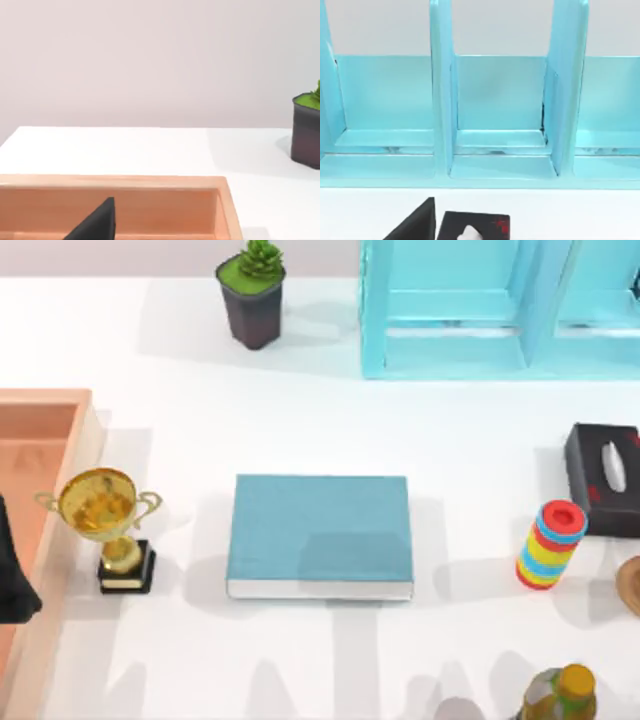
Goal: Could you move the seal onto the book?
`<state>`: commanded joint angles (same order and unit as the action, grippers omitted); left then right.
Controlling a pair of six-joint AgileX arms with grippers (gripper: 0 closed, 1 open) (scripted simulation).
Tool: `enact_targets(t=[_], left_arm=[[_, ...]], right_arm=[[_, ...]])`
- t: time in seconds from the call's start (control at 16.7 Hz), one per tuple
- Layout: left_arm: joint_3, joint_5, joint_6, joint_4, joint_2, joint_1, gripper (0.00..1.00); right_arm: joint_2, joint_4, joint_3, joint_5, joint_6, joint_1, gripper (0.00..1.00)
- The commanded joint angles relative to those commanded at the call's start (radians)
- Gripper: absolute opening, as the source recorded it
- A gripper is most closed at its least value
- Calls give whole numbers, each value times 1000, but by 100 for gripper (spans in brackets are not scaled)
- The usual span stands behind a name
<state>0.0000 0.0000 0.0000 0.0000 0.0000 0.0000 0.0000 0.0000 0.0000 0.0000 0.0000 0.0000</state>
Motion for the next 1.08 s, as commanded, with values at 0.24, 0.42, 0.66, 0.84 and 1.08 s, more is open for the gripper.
enact_targets(t=[0.24,0.42,0.66,0.84,1.08], left_arm=[[92,4,21,-80,103,13,100],[254,8,55,-210,286,34,100],[541,14,115,-441,655,76,100],[765,17,160,-631,952,115,100],[1053,17,213,-873,1307,170,100]], right_arm=[[0,0,0,0,0,0,100],[0,0,0,0,0,0,100],[0,0,0,0,0,0,100],[0,0,0,0,0,0,100],[0,0,0,0,0,0,100]])
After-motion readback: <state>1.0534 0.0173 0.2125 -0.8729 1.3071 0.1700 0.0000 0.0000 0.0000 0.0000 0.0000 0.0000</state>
